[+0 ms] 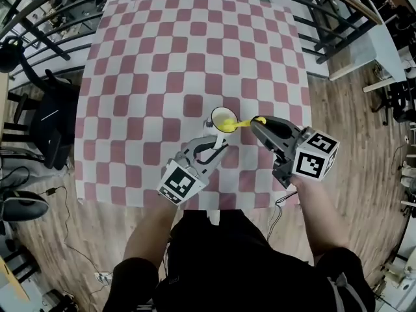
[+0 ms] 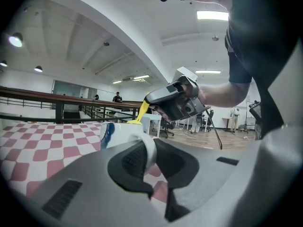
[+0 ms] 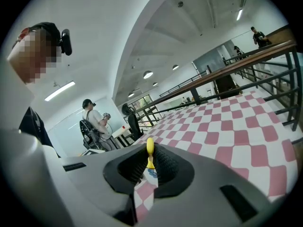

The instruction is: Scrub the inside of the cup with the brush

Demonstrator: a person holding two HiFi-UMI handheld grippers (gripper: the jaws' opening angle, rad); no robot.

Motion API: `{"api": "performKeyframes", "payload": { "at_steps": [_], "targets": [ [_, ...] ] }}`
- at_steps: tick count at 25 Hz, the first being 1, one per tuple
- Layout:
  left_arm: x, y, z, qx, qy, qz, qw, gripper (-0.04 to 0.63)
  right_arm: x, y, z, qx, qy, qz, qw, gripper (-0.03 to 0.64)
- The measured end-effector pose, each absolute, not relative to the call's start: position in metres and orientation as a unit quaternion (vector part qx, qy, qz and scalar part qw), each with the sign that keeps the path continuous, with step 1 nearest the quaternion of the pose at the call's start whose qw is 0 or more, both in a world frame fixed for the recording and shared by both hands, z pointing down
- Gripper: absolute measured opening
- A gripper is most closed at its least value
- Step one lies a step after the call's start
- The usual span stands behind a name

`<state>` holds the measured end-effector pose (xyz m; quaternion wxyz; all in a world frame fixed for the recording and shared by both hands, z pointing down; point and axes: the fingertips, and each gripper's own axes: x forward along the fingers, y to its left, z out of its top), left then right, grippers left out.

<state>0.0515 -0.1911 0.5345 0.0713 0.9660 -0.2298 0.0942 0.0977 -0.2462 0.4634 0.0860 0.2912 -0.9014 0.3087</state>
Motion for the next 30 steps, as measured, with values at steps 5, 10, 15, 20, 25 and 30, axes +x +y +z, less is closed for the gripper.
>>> {"api": "performKeyframes", "payload": {
  "at_steps": [5,10,15,20,25,30],
  "targets": [
    [0.054,-0.207,0.571,0.964,-0.233,0.099,0.084,0.038,0.099,-0.262,0.501,0.307,-0.891,0.322,0.086,0.043],
    [0.055,-0.21,0.596,0.962,-0.234,0.108,0.089,0.038,0.094,-0.263,0.528,0.312,-0.886,0.33,0.093,0.043],
    [0.057,-0.211,0.615,0.959,-0.241,0.11,0.103,0.038,0.093,-0.26,0.545,0.311,-0.882,0.336,0.11,0.043],
    [0.056,-0.208,0.621,0.957,-0.243,0.113,0.109,0.038,0.094,-0.259,0.551,0.308,-0.878,0.347,0.119,0.043],
    [0.056,-0.206,0.623,0.957,-0.245,0.111,0.106,0.038,0.091,-0.259,0.551,0.302,-0.878,0.351,0.126,0.043],
    [0.047,-0.191,0.635,0.951,-0.246,0.136,0.126,0.04,0.08,-0.248,0.555,0.291,-0.877,0.356,0.14,0.043]
  ]
}}
